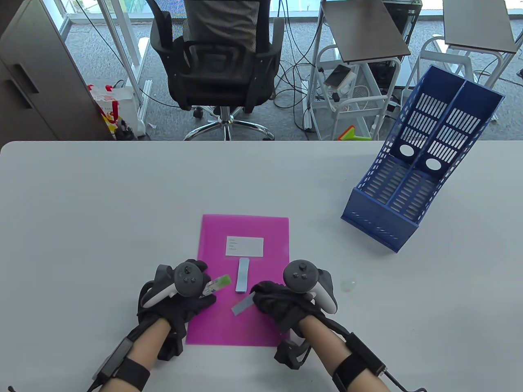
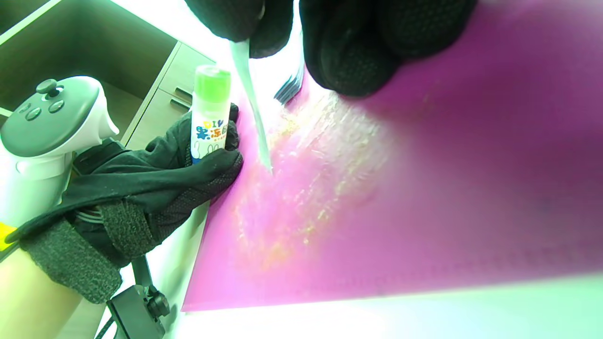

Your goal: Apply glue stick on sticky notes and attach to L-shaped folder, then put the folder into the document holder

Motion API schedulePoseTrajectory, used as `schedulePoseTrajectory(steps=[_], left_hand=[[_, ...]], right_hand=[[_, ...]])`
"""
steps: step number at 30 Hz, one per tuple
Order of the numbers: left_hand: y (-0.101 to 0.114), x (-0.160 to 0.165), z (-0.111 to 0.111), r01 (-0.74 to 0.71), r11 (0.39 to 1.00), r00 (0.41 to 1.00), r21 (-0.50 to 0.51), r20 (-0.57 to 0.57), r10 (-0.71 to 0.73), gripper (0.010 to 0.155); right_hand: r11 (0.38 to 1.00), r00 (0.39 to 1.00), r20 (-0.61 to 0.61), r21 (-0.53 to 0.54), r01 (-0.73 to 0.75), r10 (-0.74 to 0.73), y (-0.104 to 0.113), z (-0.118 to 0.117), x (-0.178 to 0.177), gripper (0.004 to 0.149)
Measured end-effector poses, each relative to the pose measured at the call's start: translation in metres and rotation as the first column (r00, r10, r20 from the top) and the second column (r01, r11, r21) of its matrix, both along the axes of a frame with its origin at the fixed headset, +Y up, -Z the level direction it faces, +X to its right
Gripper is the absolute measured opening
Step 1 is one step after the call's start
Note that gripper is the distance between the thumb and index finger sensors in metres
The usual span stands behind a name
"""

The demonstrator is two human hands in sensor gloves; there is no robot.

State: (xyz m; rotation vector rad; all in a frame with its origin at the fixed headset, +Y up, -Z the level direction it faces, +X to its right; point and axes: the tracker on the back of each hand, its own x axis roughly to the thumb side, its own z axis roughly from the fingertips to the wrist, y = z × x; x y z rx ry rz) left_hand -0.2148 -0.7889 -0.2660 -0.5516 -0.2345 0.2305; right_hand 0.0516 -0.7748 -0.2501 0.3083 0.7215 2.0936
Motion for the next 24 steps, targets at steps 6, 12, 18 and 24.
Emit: schedulePoseTrajectory(steps=[6, 12, 18, 24], left_hand=[[0.001, 0.000, -0.002, 0.009, 1.000, 1.000, -0.023, 0.002, -0.009, 0.053], [0.001, 0.001, -0.003, 0.020, 0.999, 1.000, -0.035, 0.007, -0.020, 0.054], [0.002, 0.002, -0.004, 0.030, 0.999, 0.999, -0.042, 0.013, -0.030, 0.054], [0.002, 0.002, -0.004, 0.031, 0.999, 0.999, -0.038, 0.014, -0.031, 0.054]], right_hand=[[0.937, 0.971, -0.008, 0.263, -0.229, 0.240, 0.036, -0.010, -0.002, 0.032], [0.740, 0.865, 0.095, 0.478, -0.473, 0.492, 0.065, -0.022, -0.016, 0.031], [0.459, 0.733, 0.209, 0.662, -0.593, 0.647, 0.075, -0.036, -0.044, 0.031], [0.265, 0.645, 0.300, 0.731, -0.628, 0.703, 0.066, -0.048, -0.064, 0.031]])
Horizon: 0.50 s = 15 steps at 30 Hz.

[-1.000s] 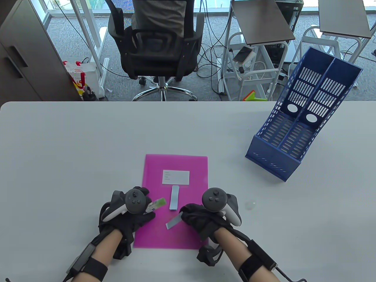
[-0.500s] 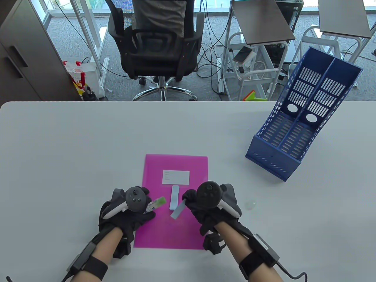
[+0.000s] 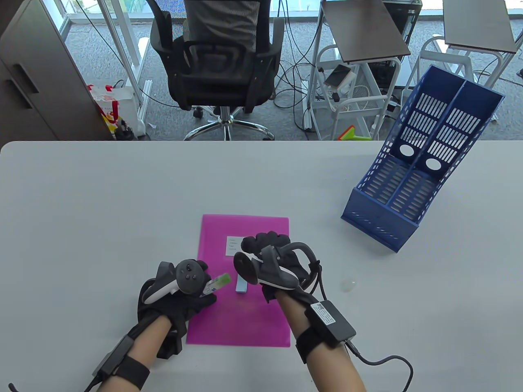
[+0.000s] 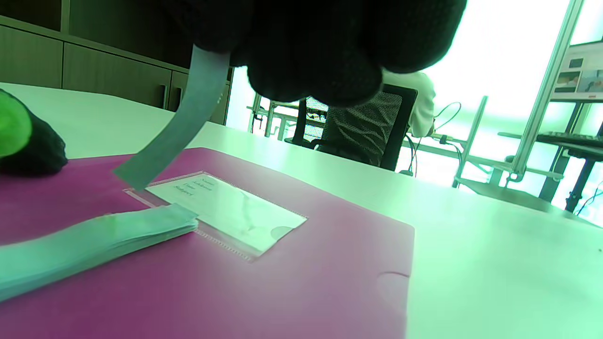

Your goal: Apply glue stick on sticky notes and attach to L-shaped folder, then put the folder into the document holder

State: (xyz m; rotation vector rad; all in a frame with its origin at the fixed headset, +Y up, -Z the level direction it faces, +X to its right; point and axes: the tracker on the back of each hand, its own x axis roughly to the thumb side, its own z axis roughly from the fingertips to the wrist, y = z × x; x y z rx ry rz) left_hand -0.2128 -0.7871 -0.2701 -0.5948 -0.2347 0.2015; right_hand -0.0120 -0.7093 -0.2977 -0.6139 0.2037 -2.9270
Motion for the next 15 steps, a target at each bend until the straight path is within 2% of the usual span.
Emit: schedulePoseTrajectory(steps=[4, 15], left_hand=[[0.000, 0.000, 0.000, 0.003, 1.000, 1.000, 0.001, 0.002, -0.003, 0.054], [0.000, 0.001, 0.000, 0.001, 1.000, 1.000, 0.006, -0.001, -0.001, 0.054]], right_hand=[[0.998, 0.999, 0.015, 0.041, -0.041, 0.040, -0.007, -0.006, -0.004, 0.031], [0.997, 0.997, 0.028, 0.046, -0.068, 0.067, -0.018, -0.014, -0.006, 0.031]])
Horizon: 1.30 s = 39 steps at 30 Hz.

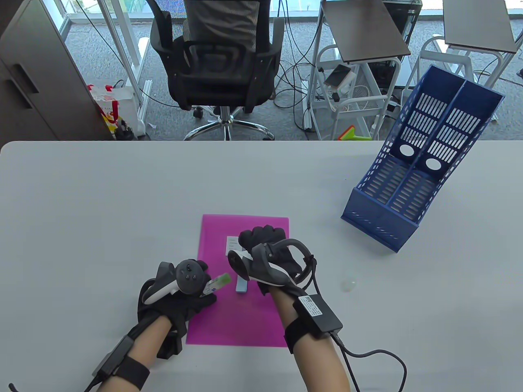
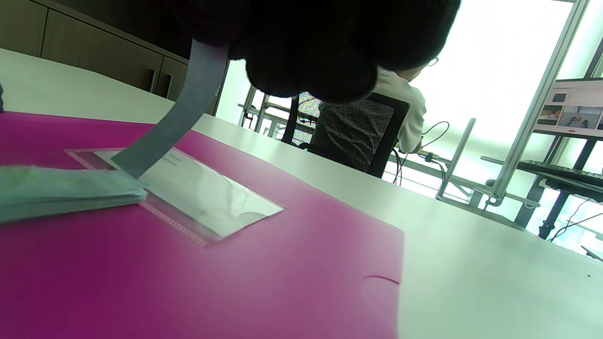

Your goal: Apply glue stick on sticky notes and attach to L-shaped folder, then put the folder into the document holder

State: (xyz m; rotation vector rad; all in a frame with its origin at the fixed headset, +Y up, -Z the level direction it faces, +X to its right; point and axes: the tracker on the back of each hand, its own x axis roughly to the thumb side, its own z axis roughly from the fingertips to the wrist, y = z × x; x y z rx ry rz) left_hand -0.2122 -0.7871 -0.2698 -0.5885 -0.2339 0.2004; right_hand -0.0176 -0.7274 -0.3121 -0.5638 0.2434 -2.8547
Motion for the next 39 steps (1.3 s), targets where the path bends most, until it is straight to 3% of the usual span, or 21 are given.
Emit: schedulePoseTrajectory(steps=[31, 39], left_hand=[[0.000, 0.000, 0.000, -0.002, 1.000, 1.000, 0.003, -0.001, 0.002, 0.054], [0.000, 0.000, 0.000, -0.003, 1.000, 1.000, 0.004, 0.001, 0.003, 0.054]], right_hand=[[0.999, 0.999, 0.009, -0.019, -0.037, 0.037, 0.002, 0.000, -0.010, 0.031], [0.995, 0.996, -0.050, -0.067, -0.078, 0.075, 0.005, 0.013, -0.013, 0.031]])
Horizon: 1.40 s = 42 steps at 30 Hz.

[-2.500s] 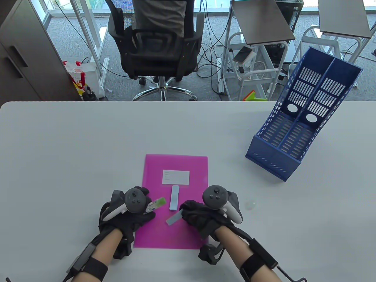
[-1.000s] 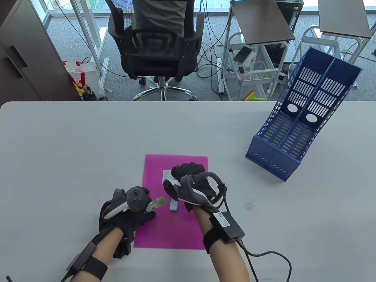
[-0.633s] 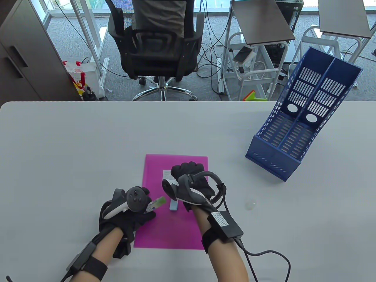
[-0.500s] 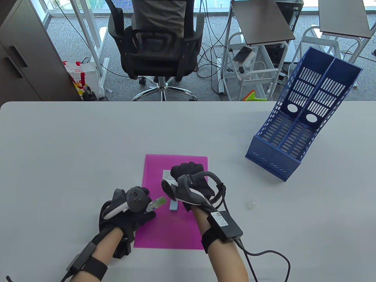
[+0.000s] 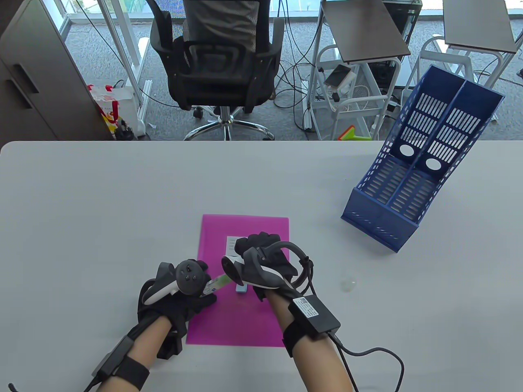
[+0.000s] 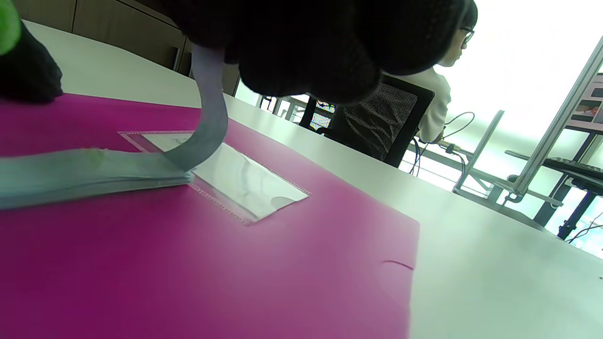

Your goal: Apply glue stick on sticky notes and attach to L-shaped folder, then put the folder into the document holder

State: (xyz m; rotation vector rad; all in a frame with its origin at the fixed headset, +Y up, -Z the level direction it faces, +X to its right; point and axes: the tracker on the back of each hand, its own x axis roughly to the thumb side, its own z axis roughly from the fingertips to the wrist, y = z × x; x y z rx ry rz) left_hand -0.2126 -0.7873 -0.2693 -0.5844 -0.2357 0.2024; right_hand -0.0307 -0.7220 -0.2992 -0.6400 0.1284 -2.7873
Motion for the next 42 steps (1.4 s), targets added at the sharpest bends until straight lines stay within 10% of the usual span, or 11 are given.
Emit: schedulePoseTrajectory(steps=[42], left_hand=[[0.000, 0.000, 0.000, 0.000, 1.000, 1.000, 0.003, 0.001, 0.000, 0.054]], right_hand=[[0.960, 0.998, -0.064, -0.281, -0.011, -0.008, -0.031, 0.038, -0.001, 0.034]])
